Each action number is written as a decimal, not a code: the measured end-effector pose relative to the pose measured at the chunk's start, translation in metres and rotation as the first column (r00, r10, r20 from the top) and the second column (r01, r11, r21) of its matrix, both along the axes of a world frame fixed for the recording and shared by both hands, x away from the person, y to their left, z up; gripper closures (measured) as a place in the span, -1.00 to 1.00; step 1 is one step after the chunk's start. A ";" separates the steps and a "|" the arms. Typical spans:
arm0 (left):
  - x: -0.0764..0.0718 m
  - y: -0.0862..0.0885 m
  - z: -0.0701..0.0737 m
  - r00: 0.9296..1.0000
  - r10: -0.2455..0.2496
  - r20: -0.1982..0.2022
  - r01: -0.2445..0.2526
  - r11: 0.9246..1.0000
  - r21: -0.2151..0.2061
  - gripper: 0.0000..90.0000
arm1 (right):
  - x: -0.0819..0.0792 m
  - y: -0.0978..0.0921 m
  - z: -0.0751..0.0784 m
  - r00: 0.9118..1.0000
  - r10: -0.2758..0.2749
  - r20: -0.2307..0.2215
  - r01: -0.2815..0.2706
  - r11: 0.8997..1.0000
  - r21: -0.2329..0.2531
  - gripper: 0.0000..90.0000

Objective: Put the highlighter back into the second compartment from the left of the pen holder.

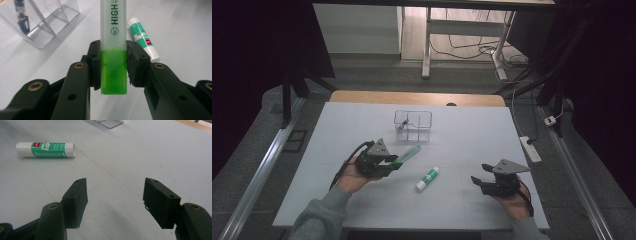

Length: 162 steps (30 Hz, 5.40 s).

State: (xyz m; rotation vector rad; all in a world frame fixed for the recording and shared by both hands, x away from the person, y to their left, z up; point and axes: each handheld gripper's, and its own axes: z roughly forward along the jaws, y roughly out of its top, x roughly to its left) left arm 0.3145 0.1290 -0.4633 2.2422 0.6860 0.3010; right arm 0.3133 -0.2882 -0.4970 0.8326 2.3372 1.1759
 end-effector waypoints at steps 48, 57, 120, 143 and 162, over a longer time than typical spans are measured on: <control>0.015 -0.037 0.009 0.991 -0.129 0.045 0.125 0.990 0.071 0.47 | 0.013 0.046 0.018 0.992 0.127 -0.016 -0.127 0.992 0.013 -0.27; 0.019 -0.050 0.008 0.980 -0.195 0.038 0.190 0.976 0.106 0.47 | 0.015 0.057 0.029 0.987 0.161 -0.009 -0.162 0.987 -0.005 -0.28; 0.022 -0.042 0.002 0.985 -0.171 -0.016 0.170 0.985 -0.018 0.03 | 0.027 0.136 0.026 0.868 0.484 -0.116 -0.493 0.807 -0.325 0.45; 0.029 -0.024 0.000 0.997 0.014 -0.076 -0.027 0.985 -0.168 -0.30 | 0.036 0.117 0.029 0.944 0.327 -0.034 -0.328 0.933 -0.147 0.45; 0.034 -0.031 -0.004 0.987 0.034 -0.159 -0.084 0.946 -0.314 -0.23 | 0.027 0.138 0.020 0.949 0.313 0.033 -0.307 0.944 -0.124 0.45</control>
